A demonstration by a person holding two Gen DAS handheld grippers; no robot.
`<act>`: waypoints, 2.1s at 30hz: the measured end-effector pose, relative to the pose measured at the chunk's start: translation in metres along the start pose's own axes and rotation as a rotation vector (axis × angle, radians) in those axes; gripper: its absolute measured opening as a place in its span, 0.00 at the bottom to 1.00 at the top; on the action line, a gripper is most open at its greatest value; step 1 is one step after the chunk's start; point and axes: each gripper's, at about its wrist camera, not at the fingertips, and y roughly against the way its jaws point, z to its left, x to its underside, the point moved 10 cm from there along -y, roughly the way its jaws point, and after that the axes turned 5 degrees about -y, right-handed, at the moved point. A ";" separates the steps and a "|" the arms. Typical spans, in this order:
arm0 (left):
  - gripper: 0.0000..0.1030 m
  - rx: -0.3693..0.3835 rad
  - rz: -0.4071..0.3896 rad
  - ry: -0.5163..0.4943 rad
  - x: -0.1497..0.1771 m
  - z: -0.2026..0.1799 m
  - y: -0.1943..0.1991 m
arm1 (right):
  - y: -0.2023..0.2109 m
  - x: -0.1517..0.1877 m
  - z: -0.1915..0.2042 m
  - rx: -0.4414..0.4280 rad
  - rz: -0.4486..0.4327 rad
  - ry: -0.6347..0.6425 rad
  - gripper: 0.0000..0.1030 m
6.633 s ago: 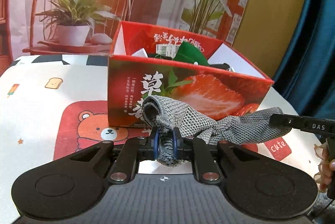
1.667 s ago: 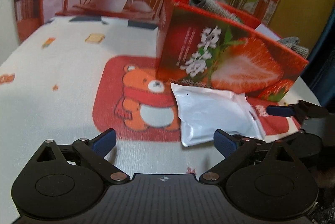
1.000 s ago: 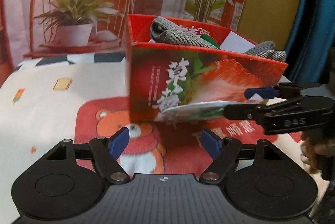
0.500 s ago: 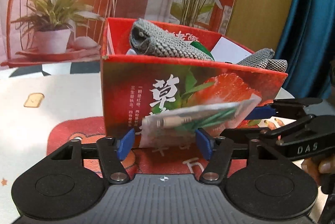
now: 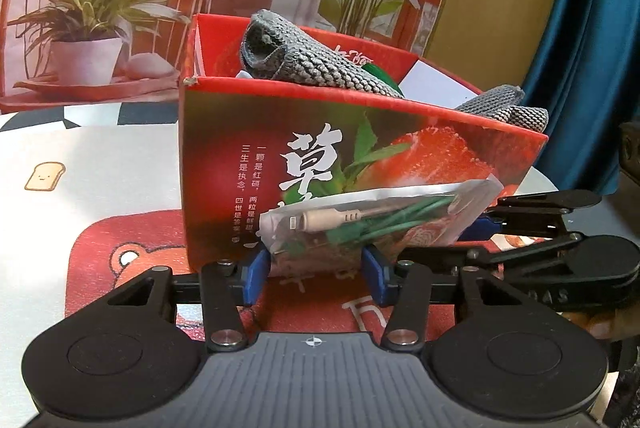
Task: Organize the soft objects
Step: 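Close both tools on the edge of the white cable bag, then lift the white cable bag with both tools and carry it over the box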
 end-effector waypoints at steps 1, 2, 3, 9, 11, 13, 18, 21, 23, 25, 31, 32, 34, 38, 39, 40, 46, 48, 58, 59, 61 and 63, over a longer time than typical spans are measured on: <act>0.51 0.001 -0.002 0.002 -0.001 -0.001 0.001 | 0.001 -0.001 -0.003 0.007 -0.002 -0.007 0.27; 0.51 0.002 -0.008 0.004 -0.002 -0.002 0.002 | 0.001 -0.001 -0.005 0.014 -0.003 -0.013 0.26; 0.51 0.005 -0.014 0.007 -0.003 -0.003 0.003 | 0.002 -0.001 -0.006 0.015 -0.003 -0.016 0.26; 0.51 0.008 -0.041 0.001 -0.012 -0.013 0.015 | 0.013 -0.006 -0.005 0.026 -0.030 -0.015 0.25; 0.51 0.012 -0.051 -0.003 -0.015 -0.016 0.020 | 0.019 -0.009 -0.004 0.026 -0.045 -0.015 0.25; 0.51 0.013 -0.062 -0.010 -0.019 -0.020 0.025 | 0.026 -0.012 -0.003 0.026 -0.060 -0.018 0.25; 0.51 0.017 -0.095 -0.022 -0.030 -0.033 0.039 | 0.046 -0.019 -0.003 0.029 -0.102 -0.027 0.25; 0.51 0.016 -0.113 -0.031 -0.036 -0.041 0.047 | 0.058 -0.024 -0.002 0.032 -0.126 -0.024 0.25; 0.51 0.015 -0.128 -0.034 -0.041 -0.045 0.053 | 0.065 -0.029 -0.002 0.034 -0.143 -0.020 0.25; 0.51 0.015 -0.143 -0.037 -0.046 -0.050 0.058 | 0.072 -0.034 -0.002 0.036 -0.161 -0.016 0.25; 0.51 0.016 -0.189 -0.044 -0.065 -0.062 0.076 | 0.096 -0.054 -0.001 0.035 -0.218 -0.002 0.25; 0.51 0.018 -0.197 -0.042 -0.068 -0.063 0.079 | 0.099 -0.057 -0.001 0.035 -0.226 0.001 0.25; 0.51 0.023 -0.212 -0.036 -0.077 -0.064 0.083 | 0.105 -0.065 0.000 0.034 -0.240 0.008 0.25; 0.51 0.037 -0.247 -0.013 -0.096 -0.065 0.092 | 0.116 -0.084 0.000 0.030 -0.268 0.018 0.25; 0.51 0.039 -0.255 -0.008 -0.100 -0.065 0.094 | 0.119 -0.089 0.000 0.028 -0.276 0.021 0.25; 0.51 0.043 -0.262 -0.004 -0.105 -0.065 0.095 | 0.121 -0.092 0.000 0.027 -0.283 0.024 0.25; 0.51 0.092 -0.240 0.035 -0.122 -0.067 0.085 | 0.126 -0.115 -0.010 0.038 -0.302 0.025 0.25; 0.51 0.112 -0.209 0.057 -0.123 -0.065 0.074 | 0.122 -0.118 -0.018 0.041 -0.287 0.014 0.25; 0.51 0.160 -0.057 0.156 -0.104 -0.046 0.019 | 0.071 -0.093 -0.055 0.001 -0.121 -0.147 0.25; 0.51 0.160 -0.045 0.166 -0.102 -0.043 0.015 | 0.066 -0.091 -0.057 -0.003 -0.108 -0.160 0.25; 0.51 0.158 -0.023 0.181 -0.099 -0.037 0.007 | 0.056 -0.086 -0.060 -0.010 -0.081 -0.185 0.25; 0.51 0.149 0.002 0.199 -0.096 -0.030 -0.002 | 0.046 -0.084 -0.063 -0.019 -0.057 -0.216 0.25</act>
